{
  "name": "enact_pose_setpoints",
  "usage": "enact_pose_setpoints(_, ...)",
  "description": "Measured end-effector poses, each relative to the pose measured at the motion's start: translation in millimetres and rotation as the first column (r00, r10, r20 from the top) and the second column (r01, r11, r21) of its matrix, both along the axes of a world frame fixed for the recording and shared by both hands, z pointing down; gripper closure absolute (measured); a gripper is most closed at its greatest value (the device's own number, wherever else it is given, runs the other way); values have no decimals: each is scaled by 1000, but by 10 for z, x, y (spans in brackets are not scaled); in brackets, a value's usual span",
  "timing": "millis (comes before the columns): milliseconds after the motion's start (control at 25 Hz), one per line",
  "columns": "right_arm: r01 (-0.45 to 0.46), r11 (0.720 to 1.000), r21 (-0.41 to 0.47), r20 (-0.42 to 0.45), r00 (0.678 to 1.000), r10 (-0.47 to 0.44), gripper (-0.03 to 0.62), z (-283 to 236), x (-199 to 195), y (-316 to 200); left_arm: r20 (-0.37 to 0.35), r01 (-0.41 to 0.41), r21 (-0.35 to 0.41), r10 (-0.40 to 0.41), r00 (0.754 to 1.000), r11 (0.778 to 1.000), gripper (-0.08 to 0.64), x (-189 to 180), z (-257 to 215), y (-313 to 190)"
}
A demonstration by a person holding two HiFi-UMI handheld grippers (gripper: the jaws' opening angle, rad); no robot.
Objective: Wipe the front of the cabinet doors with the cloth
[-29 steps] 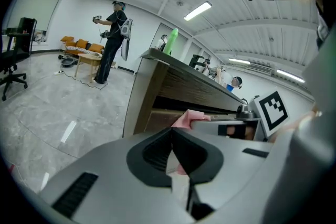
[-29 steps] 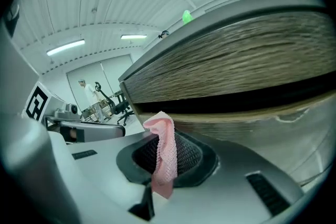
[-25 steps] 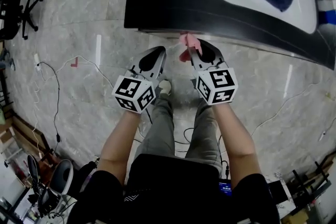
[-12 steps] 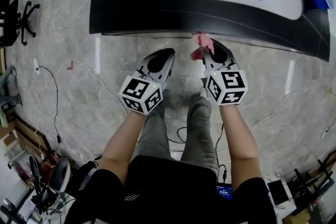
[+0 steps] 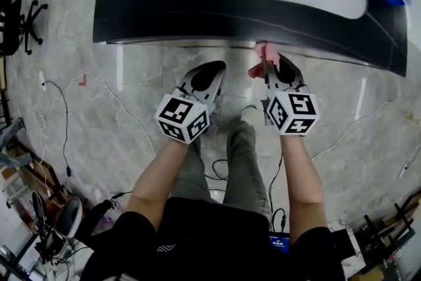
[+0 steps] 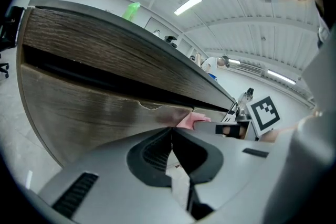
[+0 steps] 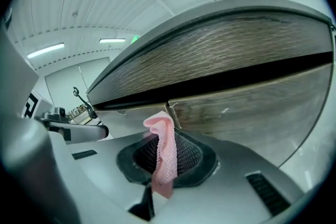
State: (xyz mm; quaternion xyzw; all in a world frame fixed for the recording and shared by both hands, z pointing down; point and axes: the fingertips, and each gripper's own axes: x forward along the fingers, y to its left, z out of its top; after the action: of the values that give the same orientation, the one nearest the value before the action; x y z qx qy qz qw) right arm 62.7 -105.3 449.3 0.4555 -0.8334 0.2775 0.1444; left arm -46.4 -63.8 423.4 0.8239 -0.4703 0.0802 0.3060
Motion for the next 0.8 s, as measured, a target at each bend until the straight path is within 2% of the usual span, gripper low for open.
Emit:
enact_pose_setpoints(160,43,999,-4,4,999,-43,545,3,-102,168,-4,-1,-7,1,1000,1000,551,2,52,61)
enact_pose_setpoints(320,81,997,-18,21,996,-81,545,49,-404,306,1,17,-13,-17,1000,1000,551,-214,92,130)
enact_pose_setpoints(800,200,979,-32,51,979,-198,545,148,-1747,473,41,115,-30,-114,993,993,551,-1454,196,340)
